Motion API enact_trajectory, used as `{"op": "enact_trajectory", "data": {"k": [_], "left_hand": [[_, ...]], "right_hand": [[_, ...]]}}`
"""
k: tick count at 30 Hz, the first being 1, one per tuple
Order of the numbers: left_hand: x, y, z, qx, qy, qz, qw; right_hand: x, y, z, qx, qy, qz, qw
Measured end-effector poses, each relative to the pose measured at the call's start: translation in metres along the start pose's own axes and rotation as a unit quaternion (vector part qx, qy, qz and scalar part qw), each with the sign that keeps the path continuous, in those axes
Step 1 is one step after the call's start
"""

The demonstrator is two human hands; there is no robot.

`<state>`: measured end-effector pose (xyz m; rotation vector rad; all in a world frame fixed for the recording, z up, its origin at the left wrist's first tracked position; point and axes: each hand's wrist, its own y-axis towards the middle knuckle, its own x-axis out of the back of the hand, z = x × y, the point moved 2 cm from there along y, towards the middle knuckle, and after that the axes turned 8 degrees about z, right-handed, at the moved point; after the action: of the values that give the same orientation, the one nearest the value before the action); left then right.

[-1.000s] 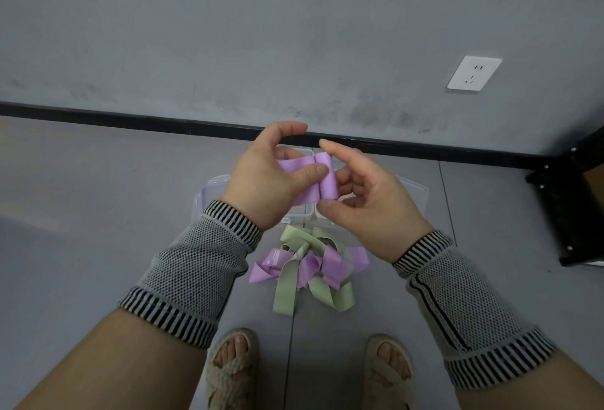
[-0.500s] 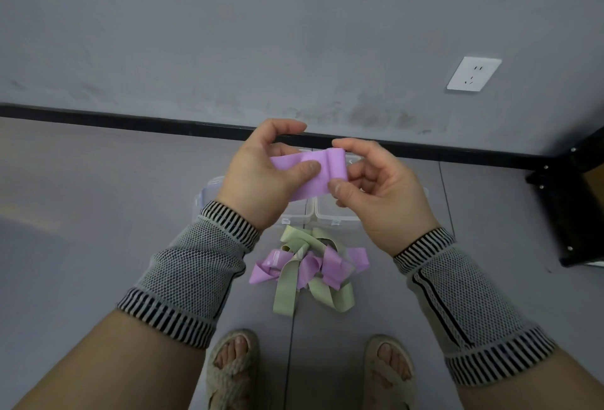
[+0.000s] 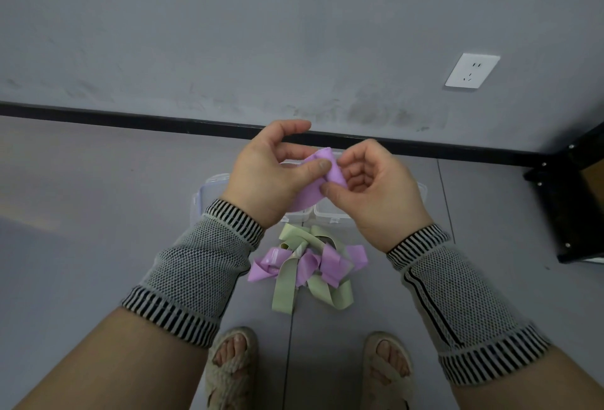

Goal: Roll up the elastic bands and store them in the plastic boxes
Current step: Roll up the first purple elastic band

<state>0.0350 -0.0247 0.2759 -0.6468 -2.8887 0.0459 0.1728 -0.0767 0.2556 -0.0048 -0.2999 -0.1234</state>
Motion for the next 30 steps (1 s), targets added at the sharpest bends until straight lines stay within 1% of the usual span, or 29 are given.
{"op": "enact_trajectory", "data": {"k": [3,5,7,9,14,20,22,26,28,30], "left_hand": [[0.0014,0.0011,0.0003,0.01,-0.021,0.0,1.0],[0.0012,0.0019,0.0034,0.024,-0.072,0.006,0.997],[0.0007,0.0029,0.0072,0.039,-0.117,0.011,0.992],[-0.0001,0.0024,0.0084,0.041,-0.13,0.018,0.991],[-0.0021,-0.0002,0.007,0.044,-0.083,0.028,0.995],[-0.0004,-0.0003,0.0042,0.042,-0.053,0.029,0.997],[0.0009,-0.0007,0.0021,0.03,-0.038,0.015,0.999],[0.0026,-0.0019,0.0005,0.007,0.001,-0.006,1.0],[0.0024,-0.0015,0.0013,0.006,0.014,-0.007,1.0],[0.0017,-0.0005,0.0031,0.022,-0.004,-0.002,1.0]], "right_hand": [[0.0023,0.0,0.0017,0.012,0.026,-0.039,0.999],[0.0038,-0.0005,0.004,0.019,0.074,-0.055,0.996],[0.0034,-0.0013,0.0047,0.018,0.124,-0.045,0.991],[0.0027,-0.0019,0.0041,0.004,0.145,-0.036,0.989],[0.0034,0.0,0.0041,0.005,0.103,-0.058,0.993],[0.0038,-0.0009,0.0062,0.011,0.105,-0.046,0.993],[0.0037,-0.0003,0.0064,0.007,0.119,-0.043,0.992],[0.005,-0.0002,0.0033,-0.032,0.16,-0.037,0.986],[0.0053,-0.0002,0.002,-0.041,0.157,-0.038,0.986],[0.0056,0.0006,0.001,-0.041,0.166,-0.037,0.985]]}}
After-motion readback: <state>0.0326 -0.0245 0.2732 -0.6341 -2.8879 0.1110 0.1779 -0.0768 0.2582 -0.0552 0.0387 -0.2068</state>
